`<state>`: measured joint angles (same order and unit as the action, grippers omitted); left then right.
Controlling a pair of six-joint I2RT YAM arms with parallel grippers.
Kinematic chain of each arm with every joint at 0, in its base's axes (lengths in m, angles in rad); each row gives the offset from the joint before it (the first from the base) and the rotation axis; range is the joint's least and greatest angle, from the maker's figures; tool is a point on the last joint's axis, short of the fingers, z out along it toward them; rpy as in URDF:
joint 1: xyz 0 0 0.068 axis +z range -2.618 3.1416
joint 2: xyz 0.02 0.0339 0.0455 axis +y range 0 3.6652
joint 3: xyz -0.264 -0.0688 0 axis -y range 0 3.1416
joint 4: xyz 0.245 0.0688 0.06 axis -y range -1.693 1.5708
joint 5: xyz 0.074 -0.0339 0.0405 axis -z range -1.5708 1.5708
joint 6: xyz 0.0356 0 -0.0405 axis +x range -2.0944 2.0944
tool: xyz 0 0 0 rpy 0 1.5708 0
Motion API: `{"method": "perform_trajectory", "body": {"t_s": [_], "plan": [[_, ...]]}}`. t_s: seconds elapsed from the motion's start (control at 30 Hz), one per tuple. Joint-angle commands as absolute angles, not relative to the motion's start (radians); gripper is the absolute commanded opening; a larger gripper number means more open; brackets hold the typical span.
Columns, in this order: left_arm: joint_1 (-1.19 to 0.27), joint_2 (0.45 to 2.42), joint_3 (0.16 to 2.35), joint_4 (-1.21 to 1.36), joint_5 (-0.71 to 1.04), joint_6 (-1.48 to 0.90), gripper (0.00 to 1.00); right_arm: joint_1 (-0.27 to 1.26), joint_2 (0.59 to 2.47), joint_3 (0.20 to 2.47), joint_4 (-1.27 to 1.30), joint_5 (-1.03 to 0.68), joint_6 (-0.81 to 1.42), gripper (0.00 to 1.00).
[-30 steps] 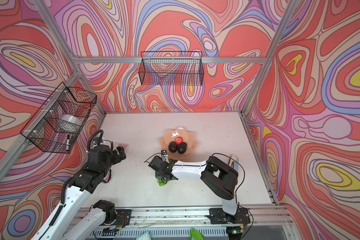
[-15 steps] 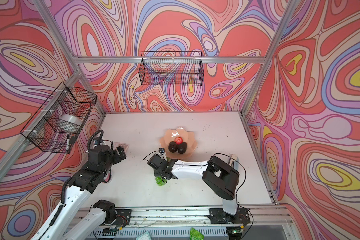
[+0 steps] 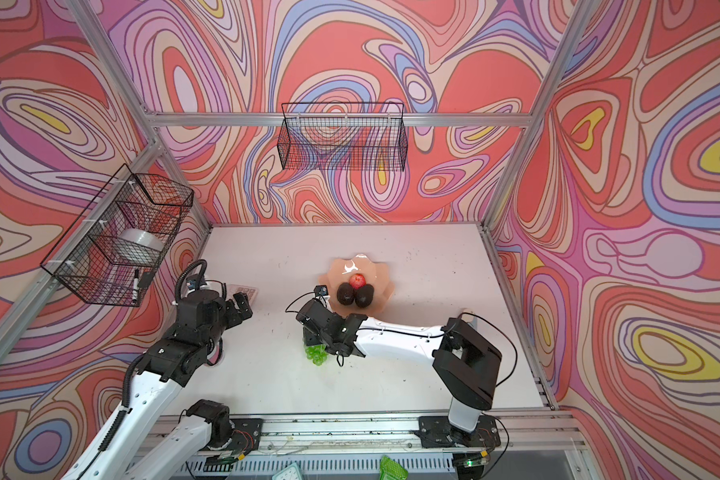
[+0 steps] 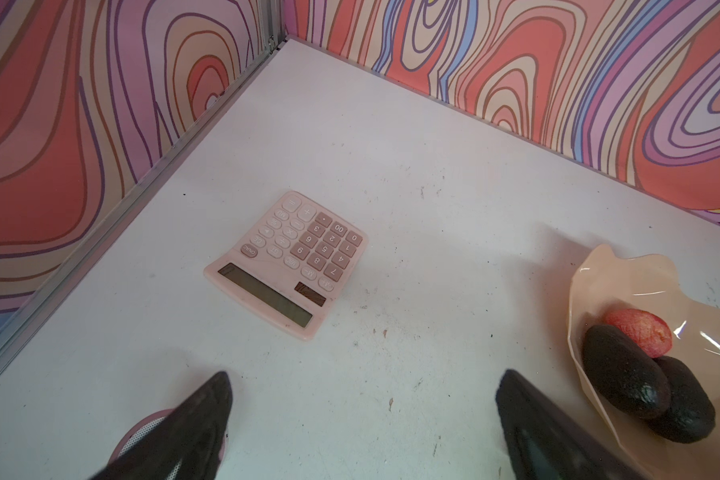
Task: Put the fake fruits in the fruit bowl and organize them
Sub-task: 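Carry the grapes with the right gripper into the bowl and release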
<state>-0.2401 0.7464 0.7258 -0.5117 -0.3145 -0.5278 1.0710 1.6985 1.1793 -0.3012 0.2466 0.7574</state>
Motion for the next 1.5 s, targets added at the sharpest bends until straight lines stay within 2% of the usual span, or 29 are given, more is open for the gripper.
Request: {"method": "perform_trajectory", "body": {"t_s": [0.0, 0.33, 0.7, 1.2, 1.47], "plan": [[-0.232, 0.733, 0.716, -0.515, -0.322, -0.530, 1.00, 1.077, 1.644, 1.216, -0.303, 0.278, 0.727, 0.13], [-0.232, 0.727, 0.715, -0.518, -0.322, -0.534, 1.00, 1.026, 1.545, 1.288, -0.373, 0.298, 0.648, 0.13], [-0.232, 0.717, 0.708, -0.518, -0.323, -0.534, 1.00, 0.806, 1.470, 1.275, -0.367, 0.259, 0.517, 0.13], [-0.232, 0.730, 0.712, -0.523, -0.332, -0.531, 1.00, 0.565, 1.602, 1.250, -0.215, 0.129, 0.375, 0.14], [-0.231, 0.747, 0.715, -0.522, -0.337, -0.529, 1.00, 0.513, 1.680, 1.186, -0.110, 0.098, 0.349, 0.14]]}}
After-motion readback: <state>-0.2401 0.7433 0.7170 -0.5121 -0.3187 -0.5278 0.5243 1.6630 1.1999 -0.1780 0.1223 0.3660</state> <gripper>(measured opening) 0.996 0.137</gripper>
